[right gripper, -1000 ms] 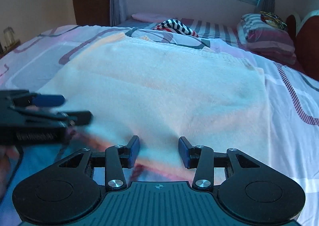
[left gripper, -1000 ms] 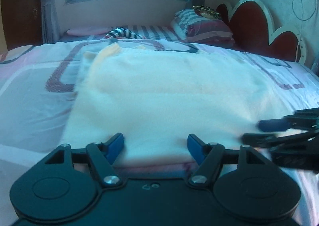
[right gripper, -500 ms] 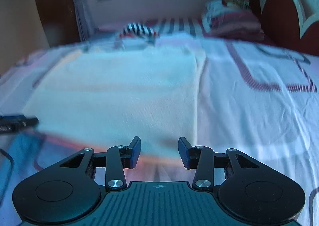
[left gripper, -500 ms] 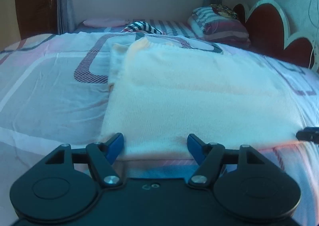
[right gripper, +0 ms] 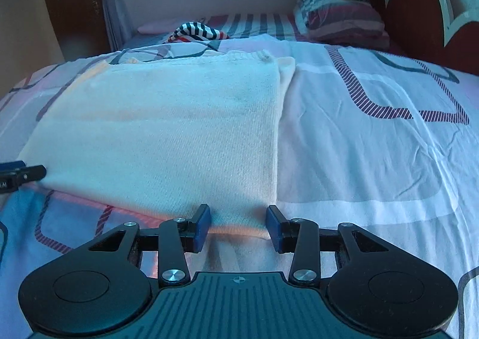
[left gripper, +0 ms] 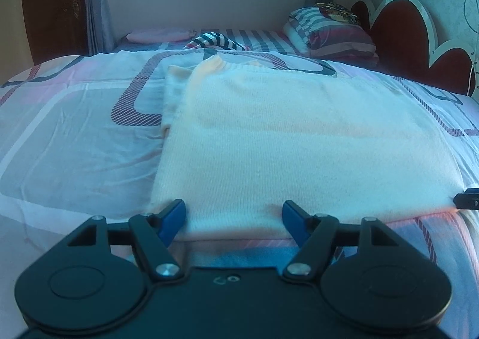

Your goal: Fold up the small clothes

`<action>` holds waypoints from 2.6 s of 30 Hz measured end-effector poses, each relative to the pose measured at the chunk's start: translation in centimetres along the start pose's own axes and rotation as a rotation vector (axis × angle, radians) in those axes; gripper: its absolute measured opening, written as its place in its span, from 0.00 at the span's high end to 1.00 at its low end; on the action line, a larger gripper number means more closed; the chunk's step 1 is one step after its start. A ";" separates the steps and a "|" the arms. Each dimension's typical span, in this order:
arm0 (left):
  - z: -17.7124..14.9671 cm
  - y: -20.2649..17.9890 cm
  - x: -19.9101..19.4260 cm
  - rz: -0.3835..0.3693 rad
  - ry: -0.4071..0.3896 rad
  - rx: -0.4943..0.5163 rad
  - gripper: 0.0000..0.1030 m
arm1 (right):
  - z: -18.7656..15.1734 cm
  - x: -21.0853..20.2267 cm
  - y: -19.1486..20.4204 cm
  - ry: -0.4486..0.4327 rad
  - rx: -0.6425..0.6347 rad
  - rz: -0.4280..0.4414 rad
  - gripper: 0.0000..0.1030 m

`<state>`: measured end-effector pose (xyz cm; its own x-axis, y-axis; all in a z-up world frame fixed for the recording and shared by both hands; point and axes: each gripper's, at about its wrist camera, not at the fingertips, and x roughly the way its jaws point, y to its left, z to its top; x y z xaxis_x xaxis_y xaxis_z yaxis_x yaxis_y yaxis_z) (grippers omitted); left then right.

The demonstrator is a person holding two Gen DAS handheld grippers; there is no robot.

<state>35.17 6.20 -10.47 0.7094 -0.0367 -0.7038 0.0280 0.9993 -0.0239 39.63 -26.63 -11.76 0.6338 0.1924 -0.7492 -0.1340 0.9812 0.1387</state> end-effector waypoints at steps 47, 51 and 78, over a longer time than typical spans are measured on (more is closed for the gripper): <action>-3.4 6.0 0.9 -0.244 -0.189 -0.913 0.40 | 3.9 -2.1 2.8 -0.123 0.097 0.190 0.91; -2.4 5.6 1.8 -0.223 -0.216 -0.905 0.40 | 5.7 0.4 3.7 -0.120 0.101 0.222 0.91; -2.9 7.9 3.7 -0.242 -0.200 -0.991 0.91 | 8.9 9.5 6.8 -0.063 0.092 0.281 0.93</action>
<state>35.98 13.95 -15.27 0.8684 -0.1457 -0.4740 -0.3420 0.5163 -0.7852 51.50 -18.06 -12.13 0.6280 0.4546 -0.6316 -0.2433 0.8857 0.3955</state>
